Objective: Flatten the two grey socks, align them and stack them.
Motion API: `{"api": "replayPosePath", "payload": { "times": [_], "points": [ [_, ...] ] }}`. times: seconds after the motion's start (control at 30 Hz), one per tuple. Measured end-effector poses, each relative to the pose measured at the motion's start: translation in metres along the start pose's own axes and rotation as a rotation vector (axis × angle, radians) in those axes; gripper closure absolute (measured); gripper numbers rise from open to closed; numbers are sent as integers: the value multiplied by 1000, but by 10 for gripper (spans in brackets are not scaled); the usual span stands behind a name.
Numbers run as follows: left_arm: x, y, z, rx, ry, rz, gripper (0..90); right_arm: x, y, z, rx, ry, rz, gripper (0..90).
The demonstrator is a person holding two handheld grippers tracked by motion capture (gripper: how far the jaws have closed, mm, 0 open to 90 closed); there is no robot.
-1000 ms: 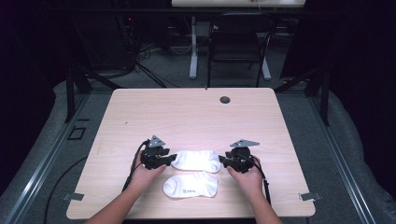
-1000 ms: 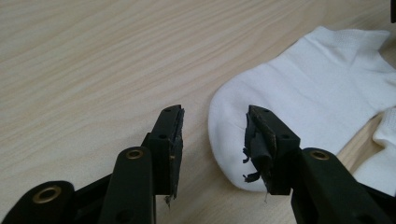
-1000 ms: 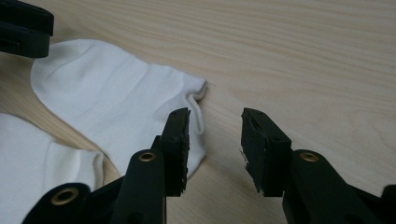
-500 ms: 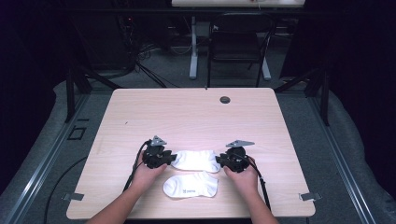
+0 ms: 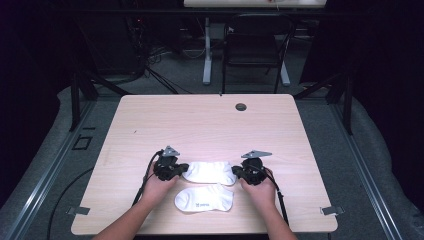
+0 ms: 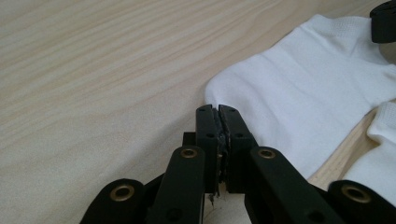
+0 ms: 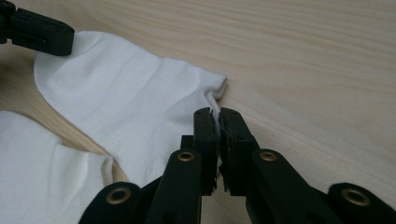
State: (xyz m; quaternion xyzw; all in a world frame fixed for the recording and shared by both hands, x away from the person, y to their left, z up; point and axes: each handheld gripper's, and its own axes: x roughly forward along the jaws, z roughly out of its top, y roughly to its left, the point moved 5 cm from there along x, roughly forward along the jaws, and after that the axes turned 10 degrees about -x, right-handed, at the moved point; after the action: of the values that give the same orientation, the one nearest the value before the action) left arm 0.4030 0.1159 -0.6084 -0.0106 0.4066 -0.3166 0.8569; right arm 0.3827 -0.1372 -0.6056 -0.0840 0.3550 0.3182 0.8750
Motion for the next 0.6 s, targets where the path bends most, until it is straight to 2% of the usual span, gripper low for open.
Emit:
{"api": "replayPosePath", "payload": {
  "times": [0.33, 0.6],
  "points": [
    [-10, -4, 6, 8, -17, -13, 885, -9, 5, 13, -20, -32, 16, 863],
    [-19, -6, 9, 9, -34, -22, 887, -14, 6, 17, -12, -56, 17, 863]
  ]
}}
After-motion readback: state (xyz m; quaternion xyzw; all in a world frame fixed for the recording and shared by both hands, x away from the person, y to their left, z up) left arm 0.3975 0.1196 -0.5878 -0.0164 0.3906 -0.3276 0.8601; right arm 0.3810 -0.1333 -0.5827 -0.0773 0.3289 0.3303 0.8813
